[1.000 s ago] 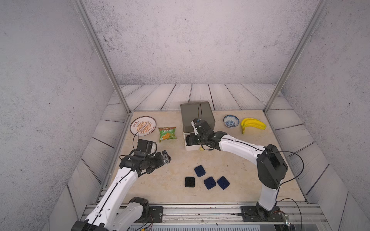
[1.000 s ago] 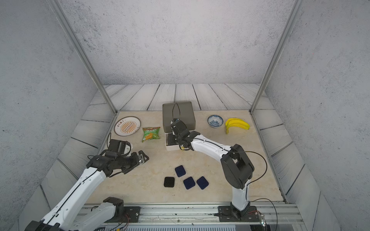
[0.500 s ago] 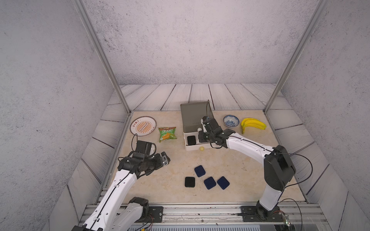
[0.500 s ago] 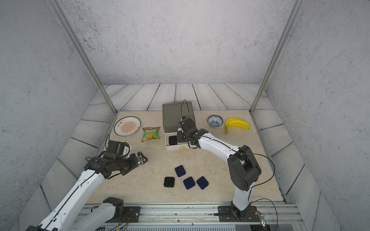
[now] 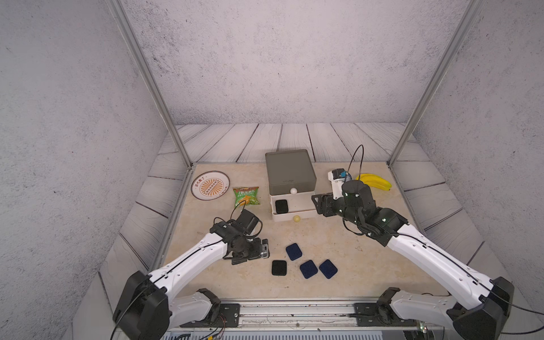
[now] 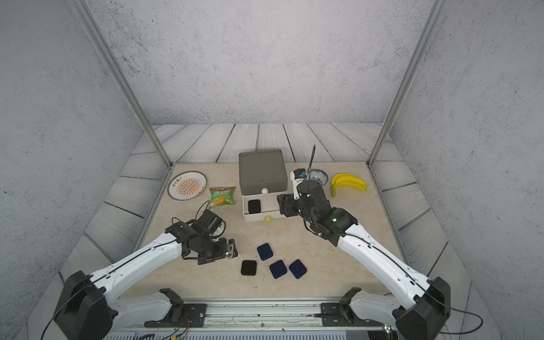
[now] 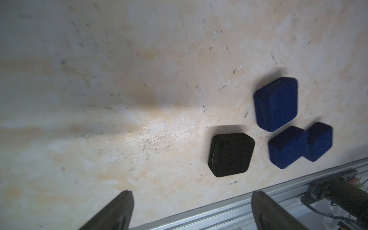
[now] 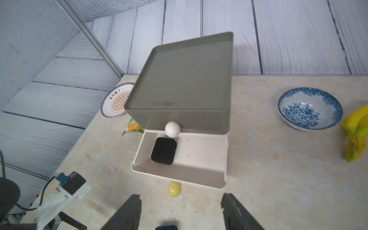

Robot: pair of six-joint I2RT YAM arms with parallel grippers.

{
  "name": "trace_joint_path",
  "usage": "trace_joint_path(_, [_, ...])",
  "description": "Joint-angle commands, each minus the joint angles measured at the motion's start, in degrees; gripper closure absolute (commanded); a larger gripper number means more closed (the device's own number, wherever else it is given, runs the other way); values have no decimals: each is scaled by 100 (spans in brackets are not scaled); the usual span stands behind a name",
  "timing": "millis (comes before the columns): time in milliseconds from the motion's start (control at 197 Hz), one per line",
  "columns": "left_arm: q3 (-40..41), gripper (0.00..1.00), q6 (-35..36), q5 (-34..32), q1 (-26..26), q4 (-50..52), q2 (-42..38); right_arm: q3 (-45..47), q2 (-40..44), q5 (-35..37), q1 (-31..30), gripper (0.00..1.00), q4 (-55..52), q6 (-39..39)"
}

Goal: Place the brooch boxes into the drawer by color
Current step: Pick up the brooch box from the center of the board.

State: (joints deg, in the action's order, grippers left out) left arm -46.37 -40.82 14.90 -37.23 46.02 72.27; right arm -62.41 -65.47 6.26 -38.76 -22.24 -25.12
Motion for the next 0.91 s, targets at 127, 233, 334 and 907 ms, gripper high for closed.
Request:
trace_joint_path(127, [-582,2,285,-478,-951,-85,958,471,657,268,153,27,-421,-64])
trace_joint_path(233, [-826,2,383,-490,-1085,-69,1201,654,839,262,185,26,-418,-151])
trace_joint_path(334, [-992,2,440,-422,-1141,-62,1402,700,885,211,215,26,-476,-174])
trace_joint_path(907, [-1464,2,316,-590,-1524,402,2253,625,1143,314,252,25,-839,-83])
